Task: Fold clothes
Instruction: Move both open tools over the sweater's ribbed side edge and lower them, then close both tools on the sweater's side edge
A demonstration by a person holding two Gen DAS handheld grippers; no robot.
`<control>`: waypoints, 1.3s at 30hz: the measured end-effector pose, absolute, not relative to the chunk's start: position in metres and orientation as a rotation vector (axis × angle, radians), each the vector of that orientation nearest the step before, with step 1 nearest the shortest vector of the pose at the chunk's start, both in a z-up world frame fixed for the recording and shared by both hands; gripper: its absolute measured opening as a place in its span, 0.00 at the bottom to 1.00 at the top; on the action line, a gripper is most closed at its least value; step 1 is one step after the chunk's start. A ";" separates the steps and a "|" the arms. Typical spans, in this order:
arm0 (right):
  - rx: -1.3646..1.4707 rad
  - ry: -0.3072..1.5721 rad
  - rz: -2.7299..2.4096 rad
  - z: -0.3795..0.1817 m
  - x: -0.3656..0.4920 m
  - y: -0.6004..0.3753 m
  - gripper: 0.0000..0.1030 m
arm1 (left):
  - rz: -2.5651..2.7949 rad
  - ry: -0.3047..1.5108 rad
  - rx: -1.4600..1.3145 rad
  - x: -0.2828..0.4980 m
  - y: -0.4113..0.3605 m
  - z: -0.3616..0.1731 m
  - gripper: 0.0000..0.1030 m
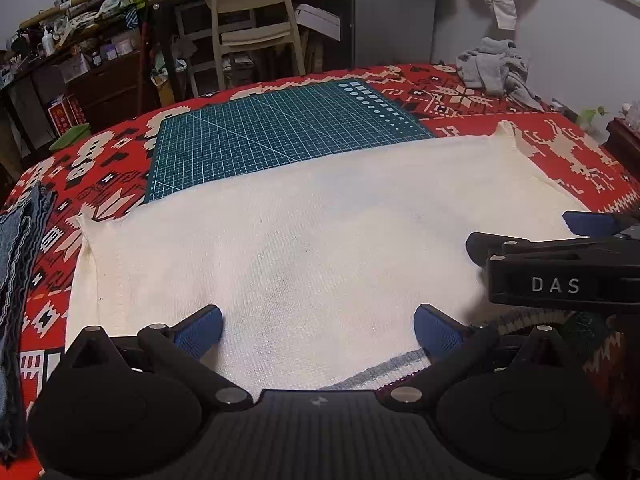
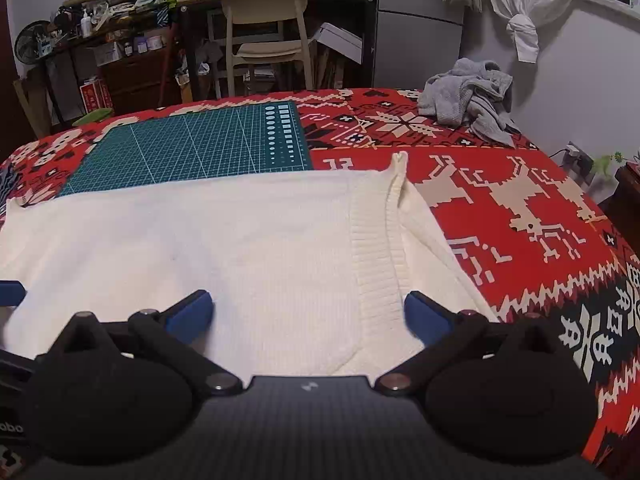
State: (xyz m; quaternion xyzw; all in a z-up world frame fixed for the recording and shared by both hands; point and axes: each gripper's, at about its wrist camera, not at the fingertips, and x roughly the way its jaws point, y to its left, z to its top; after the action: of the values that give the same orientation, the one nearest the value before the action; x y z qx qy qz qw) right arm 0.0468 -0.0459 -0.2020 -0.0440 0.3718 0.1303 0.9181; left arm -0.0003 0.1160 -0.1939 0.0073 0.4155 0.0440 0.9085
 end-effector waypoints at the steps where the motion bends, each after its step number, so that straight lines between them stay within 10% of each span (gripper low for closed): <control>1: -0.087 0.765 0.277 -0.201 0.046 -0.048 0.99 | 0.091 0.857 0.012 -0.001 0.117 -0.193 1.00; 15: -0.116 0.590 0.406 -0.160 0.010 -0.088 0.99 | 0.156 0.710 -0.123 -0.043 0.142 -0.162 0.96; 19: -0.168 0.560 0.474 -0.160 0.002 -0.091 0.98 | 0.179 0.699 -0.182 -0.054 0.158 -0.162 0.78; 21: -0.188 0.557 0.475 -0.161 -0.001 -0.091 0.86 | 0.190 0.692 -0.216 -0.058 0.167 -0.161 0.65; 25: -0.150 0.623 0.491 -0.166 0.007 -0.097 0.32 | 0.193 0.683 -0.239 -0.060 0.179 -0.161 0.40; 29: -0.105 0.673 0.512 -0.172 0.017 -0.101 0.07 | 0.186 0.706 -0.250 -0.057 0.188 -0.166 0.08; 39: -0.111 0.669 0.541 -0.167 0.057 -0.075 0.06 | 0.193 0.709 -0.230 -0.027 0.205 -0.169 0.08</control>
State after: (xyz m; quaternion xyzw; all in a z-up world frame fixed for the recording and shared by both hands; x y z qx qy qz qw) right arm 0.0567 -0.0751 -0.1669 -0.0536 0.3240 0.2620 0.9075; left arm -0.0272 0.2049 -0.1690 -0.1120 0.3459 0.0939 0.9268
